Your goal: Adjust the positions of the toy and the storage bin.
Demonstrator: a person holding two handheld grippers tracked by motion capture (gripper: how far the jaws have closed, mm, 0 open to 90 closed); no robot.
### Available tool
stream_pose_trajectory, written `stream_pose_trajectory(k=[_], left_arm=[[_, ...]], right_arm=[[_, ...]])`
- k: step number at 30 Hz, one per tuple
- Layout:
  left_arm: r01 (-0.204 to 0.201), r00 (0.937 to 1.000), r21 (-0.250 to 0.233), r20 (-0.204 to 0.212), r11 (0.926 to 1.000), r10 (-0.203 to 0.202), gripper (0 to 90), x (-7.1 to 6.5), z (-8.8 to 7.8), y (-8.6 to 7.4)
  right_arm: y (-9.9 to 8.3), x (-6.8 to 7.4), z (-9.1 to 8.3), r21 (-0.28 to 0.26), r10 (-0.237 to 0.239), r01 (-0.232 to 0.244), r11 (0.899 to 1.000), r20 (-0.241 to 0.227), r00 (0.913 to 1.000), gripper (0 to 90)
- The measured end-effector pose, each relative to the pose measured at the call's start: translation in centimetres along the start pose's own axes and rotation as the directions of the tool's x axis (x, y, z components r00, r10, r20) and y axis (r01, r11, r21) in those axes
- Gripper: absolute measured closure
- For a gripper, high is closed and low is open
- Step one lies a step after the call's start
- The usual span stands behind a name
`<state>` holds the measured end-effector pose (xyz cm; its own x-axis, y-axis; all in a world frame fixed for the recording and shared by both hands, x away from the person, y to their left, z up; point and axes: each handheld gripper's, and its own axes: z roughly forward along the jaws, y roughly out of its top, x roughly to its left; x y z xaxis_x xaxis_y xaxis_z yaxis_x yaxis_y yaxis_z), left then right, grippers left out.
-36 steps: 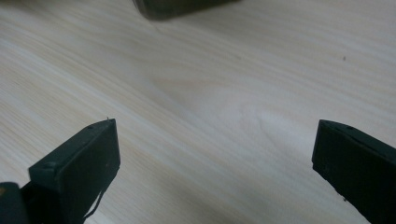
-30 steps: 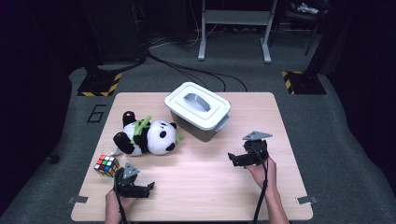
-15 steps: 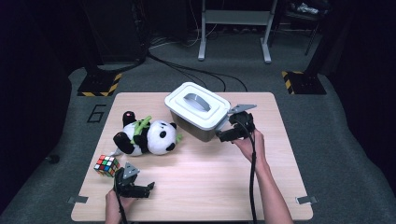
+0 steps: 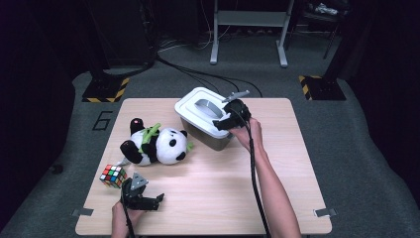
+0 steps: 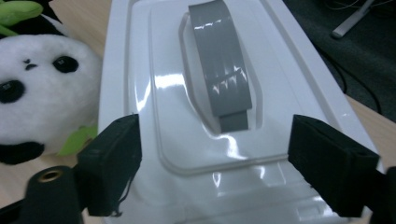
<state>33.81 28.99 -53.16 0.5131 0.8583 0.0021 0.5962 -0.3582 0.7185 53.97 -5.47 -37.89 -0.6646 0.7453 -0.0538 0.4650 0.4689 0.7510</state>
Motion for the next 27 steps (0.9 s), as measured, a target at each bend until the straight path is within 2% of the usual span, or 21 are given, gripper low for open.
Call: stream_pose_trajectory(k=[3,4,6,7,11,13,15,18,24,26,27], left_arm=[[-0.003,1.0000,0.002,0.002,1.0000,0.003,0.0,0.0,0.0,0.0],[-0.007,1.0000,0.003,0.001,1.0000,0.007,0.0,0.0,0.0,0.0],[-0.008,1.0000,0.004,0.002,1.0000,0.008,0.0,0.1,0.0,0.0],[-0.008,1.0000,0.004,0.001,1.0000,0.008,0.0,0.1,0.0,0.0],[-0.007,1.0000,0.000,-0.001,1.0000,0.007,0.0,0.0,0.0,0.0],[-0.007,1.0000,0.002,0.001,1.0000,0.007,0.0,0.0,0.0,0.0],[-0.007,1.0000,0.004,0.002,1.0000,0.007,0.0,0.1,0.0,0.0],[-0.007,1.0000,0.006,0.003,1.0000,0.007,0.0,0.1,0.0,0.0],[-0.007,1.0000,0.006,0.002,1.0000,0.007,0.0,0.1,0.0,0.0],[-0.007,1.0000,0.006,0.003,1.0000,0.007,0.0,0.1,0.0,0.0],[-0.006,1.0000,0.005,0.003,1.0000,0.006,0.0,0.0,0.0,0.0]], right_arm=[[0.9,-0.1,1.2,0.010,0.007,-0.007,1.000,-0.002,1.0000,23.2],[1.1,-0.2,1.5,0.013,-0.011,0.011,1.000,0.010,0.9999,25.1],[1.5,-0.3,2.1,0.021,-0.007,0.007,1.000,0.008,0.9999,28.0],[1.7,-0.3,2.4,0.019,0.006,-0.007,1.000,0.013,0.9999,30.5],[2.0,-0.5,3.2,0.026,0.000,-0.001,1.000,0.042,0.9991,40.3],[2.0,-0.7,3.5,0.017,0.031,-0.032,0.999,0.032,0.9990,46.3],[2.1,-0.8,3.8,0.023,0.022,-0.023,0.999,0.044,0.9988,50.4],[2.0,-0.8,3.9,0.010,0.032,-0.032,0.999,0.017,0.9994,59.5],[2.1,-0.6,4.0,0.009,-0.009,0.009,1.000,0.020,0.9998,61.9],[2.1,-0.3,3.9,0.013,-0.002,0.002,1.000,0.025,0.9997,62.8],[2.0,-0.4,3.9,0.012,-0.023,0.023,1.000,0.023,0.9995,63.3]])
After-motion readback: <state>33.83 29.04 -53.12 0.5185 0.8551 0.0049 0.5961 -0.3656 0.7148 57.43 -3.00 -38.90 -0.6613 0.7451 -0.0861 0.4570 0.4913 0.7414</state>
